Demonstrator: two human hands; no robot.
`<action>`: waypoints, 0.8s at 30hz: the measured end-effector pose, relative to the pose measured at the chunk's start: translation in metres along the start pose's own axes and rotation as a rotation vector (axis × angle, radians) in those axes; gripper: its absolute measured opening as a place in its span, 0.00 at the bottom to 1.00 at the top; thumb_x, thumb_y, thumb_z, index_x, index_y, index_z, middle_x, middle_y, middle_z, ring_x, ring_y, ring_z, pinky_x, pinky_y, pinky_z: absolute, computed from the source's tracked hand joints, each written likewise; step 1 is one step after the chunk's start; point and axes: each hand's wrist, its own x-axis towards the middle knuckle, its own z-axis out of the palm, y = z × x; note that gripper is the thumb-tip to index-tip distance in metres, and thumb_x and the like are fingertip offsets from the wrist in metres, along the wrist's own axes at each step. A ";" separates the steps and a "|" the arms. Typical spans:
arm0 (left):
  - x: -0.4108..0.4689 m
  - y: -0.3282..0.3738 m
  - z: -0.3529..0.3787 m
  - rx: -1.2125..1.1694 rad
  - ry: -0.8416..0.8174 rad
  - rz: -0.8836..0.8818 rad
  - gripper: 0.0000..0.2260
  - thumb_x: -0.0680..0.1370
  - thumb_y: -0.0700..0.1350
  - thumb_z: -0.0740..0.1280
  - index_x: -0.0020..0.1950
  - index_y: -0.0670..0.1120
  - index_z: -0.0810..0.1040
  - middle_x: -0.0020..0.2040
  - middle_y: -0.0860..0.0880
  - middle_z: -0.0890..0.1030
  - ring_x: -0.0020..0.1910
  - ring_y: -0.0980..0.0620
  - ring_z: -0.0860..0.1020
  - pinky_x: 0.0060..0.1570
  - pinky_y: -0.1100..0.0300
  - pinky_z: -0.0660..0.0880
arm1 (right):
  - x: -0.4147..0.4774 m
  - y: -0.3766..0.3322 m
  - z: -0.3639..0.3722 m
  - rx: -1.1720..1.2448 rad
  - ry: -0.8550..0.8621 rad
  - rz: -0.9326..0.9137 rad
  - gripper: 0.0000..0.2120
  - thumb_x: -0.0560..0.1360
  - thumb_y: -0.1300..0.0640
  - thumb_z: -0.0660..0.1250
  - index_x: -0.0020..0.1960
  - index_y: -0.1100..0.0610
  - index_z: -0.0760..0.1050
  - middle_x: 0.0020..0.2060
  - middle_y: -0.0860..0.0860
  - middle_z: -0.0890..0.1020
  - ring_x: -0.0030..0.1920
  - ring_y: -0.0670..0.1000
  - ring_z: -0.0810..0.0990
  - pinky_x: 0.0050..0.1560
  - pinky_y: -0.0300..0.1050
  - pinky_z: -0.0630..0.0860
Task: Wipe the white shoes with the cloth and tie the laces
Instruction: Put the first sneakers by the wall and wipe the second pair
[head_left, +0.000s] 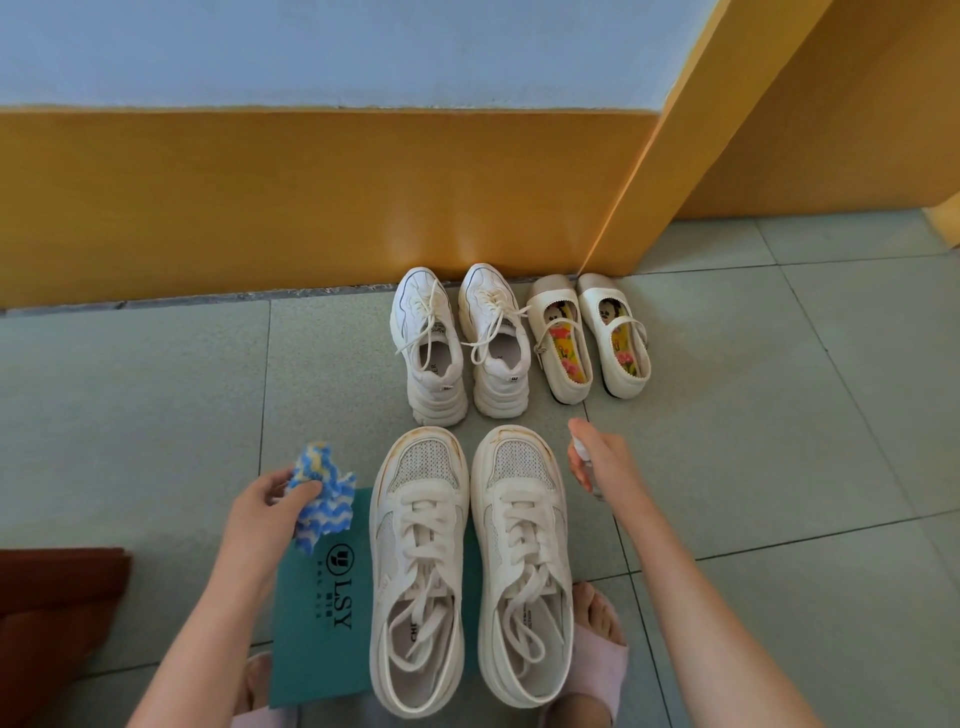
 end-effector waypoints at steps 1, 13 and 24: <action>0.000 0.001 0.000 -0.001 -0.001 0.001 0.17 0.76 0.39 0.67 0.64 0.40 0.72 0.45 0.44 0.77 0.38 0.48 0.76 0.41 0.56 0.74 | 0.002 -0.001 0.000 -0.037 0.006 -0.008 0.23 0.77 0.47 0.59 0.27 0.56 0.67 0.22 0.51 0.68 0.23 0.47 0.65 0.32 0.42 0.66; -0.001 0.001 0.001 -0.012 0.004 -0.002 0.16 0.76 0.38 0.67 0.63 0.39 0.73 0.42 0.45 0.77 0.38 0.49 0.76 0.40 0.57 0.74 | 0.022 -0.049 -0.005 -0.272 -0.157 -0.082 0.23 0.76 0.42 0.60 0.28 0.54 0.67 0.21 0.46 0.67 0.24 0.47 0.64 0.35 0.44 0.67; -0.001 0.004 0.001 -0.024 0.018 0.002 0.17 0.76 0.38 0.67 0.64 0.39 0.72 0.46 0.43 0.77 0.39 0.48 0.77 0.43 0.55 0.74 | 0.020 -0.071 -0.004 -0.284 -0.215 -0.132 0.28 0.72 0.31 0.57 0.33 0.56 0.70 0.27 0.51 0.71 0.29 0.50 0.69 0.42 0.44 0.70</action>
